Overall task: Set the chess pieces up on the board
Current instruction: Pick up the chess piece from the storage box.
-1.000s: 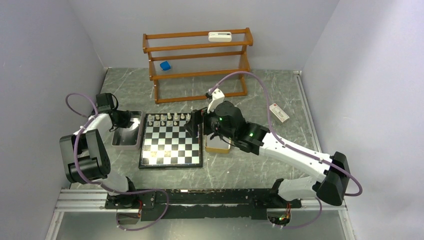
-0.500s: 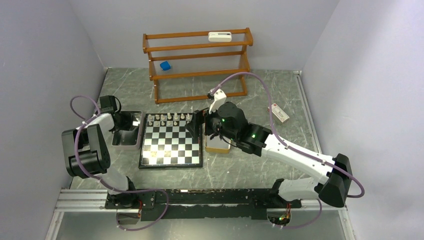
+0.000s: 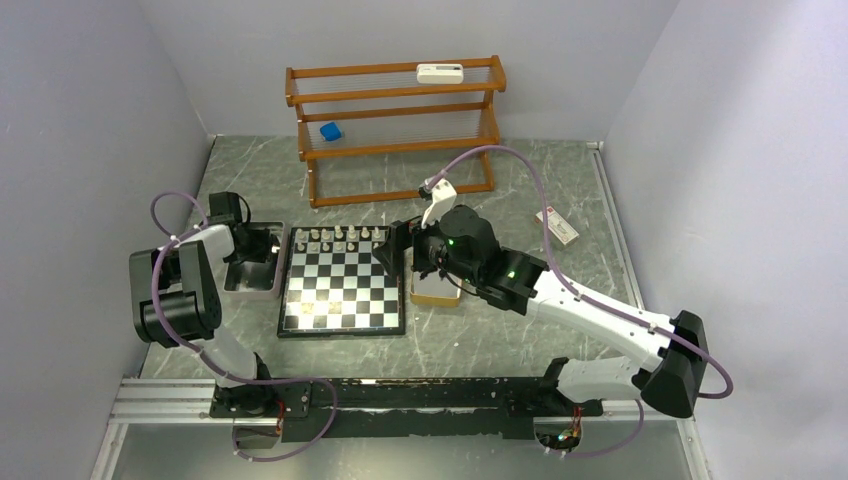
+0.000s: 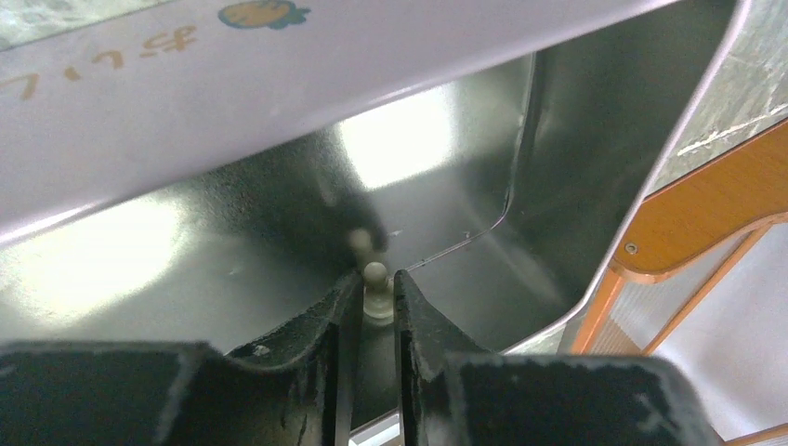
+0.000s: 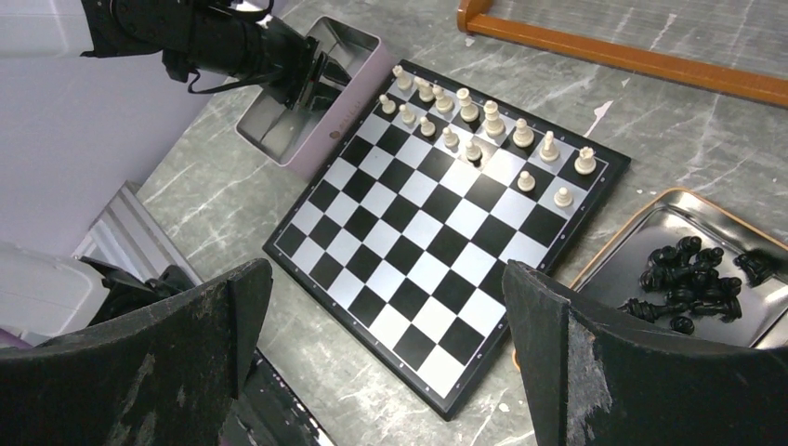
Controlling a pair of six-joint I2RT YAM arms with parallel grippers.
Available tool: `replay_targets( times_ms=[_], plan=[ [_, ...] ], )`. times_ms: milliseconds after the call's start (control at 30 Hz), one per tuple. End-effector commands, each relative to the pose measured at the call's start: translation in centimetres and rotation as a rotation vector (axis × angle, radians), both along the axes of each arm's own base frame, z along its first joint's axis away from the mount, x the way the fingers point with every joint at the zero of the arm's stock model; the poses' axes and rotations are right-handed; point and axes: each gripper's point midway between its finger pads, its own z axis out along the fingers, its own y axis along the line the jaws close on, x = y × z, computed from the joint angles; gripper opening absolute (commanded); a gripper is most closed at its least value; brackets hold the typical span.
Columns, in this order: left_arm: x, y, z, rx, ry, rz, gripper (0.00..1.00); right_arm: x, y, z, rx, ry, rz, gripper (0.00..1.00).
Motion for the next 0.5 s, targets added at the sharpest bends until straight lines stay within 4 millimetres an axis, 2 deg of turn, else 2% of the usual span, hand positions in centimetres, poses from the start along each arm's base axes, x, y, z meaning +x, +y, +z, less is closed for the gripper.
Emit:
replay_targets(
  times_ms=[0, 67, 200, 300, 467],
  plan=[
    [-0.8, -0.5, -1.0, -0.011, 0.05, 0.003, 0.23, 0.0, -0.3, 0.9, 0.023, -0.031, -0.014, 1.0],
    [-0.8, -0.3, -0.9, 0.001, 0.055, 0.0, 0.21, 0.0, -0.3, 0.8, 0.022, -0.028, -0.015, 1.0],
    [-0.4, 0.5, 0.4, 0.049, 0.033, -0.001, 0.1, 0.0, -0.4, 0.9, 0.024, -0.029, -0.018, 1.0],
    [0.1, 1.4, 2.1, 0.105, -0.001, 0.002, 0.05, -0.1, -0.6, 0.9, 0.028, -0.031, -0.021, 1.0],
    [1.0, 3.3, 6.1, 0.223, -0.079, 0.016, 0.05, -0.3, -0.9, 1.0, 0.037, -0.032, -0.022, 1.0]
  ],
)
